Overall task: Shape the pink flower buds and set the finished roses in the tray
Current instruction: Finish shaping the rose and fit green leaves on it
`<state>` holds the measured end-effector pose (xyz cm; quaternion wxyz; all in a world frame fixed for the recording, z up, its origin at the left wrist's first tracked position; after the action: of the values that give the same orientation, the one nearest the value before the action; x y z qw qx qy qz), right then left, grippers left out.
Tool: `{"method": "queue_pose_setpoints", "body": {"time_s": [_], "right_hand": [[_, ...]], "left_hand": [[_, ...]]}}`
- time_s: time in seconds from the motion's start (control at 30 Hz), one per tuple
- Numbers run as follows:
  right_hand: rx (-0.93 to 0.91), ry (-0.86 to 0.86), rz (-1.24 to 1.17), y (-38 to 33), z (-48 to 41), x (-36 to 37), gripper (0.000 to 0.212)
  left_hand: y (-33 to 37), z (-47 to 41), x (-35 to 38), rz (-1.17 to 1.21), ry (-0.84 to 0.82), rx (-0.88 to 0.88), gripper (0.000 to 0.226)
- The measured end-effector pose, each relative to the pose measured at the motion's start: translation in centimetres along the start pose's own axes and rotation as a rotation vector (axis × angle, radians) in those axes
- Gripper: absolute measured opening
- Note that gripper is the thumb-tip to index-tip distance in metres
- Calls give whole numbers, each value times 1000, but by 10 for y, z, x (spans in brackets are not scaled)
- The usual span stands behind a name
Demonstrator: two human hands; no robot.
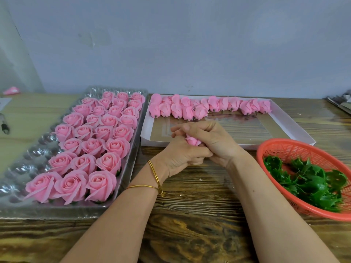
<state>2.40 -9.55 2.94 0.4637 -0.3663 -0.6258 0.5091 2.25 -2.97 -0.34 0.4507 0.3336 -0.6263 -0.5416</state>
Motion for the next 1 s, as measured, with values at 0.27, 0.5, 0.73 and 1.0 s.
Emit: {"method": "queue_pose_setpoints", "body": {"time_s": [0.27, 0.5, 0.73, 1.0], "right_hand": [[-34, -29, 52, -1, 0, -1, 13], [-69, -69, 107, 1, -3, -2, 14], [-29, -103, 144, 3, -2, -8, 25], [-126, 246, -4, -7, -7, -21, 22]], "left_hand": [[5, 4, 1, 2, -19, 9, 40], [7, 5, 1, -5, -4, 14, 33], [12, 7, 5, -100, 59, 59, 16], [10, 0, -15, -347, 315, 195, 31]]}}
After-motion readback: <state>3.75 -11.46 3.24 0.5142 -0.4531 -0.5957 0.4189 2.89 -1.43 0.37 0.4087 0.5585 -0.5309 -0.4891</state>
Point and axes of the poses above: each hand's wrist, its own z-axis away from the middle knuckle, its own x-axis out of the palm, y = z × x, the point moved 5 cm from there along -z, towards the middle knuckle, and after that the axes turned 7 degrees about y, right-handed, at the moved point
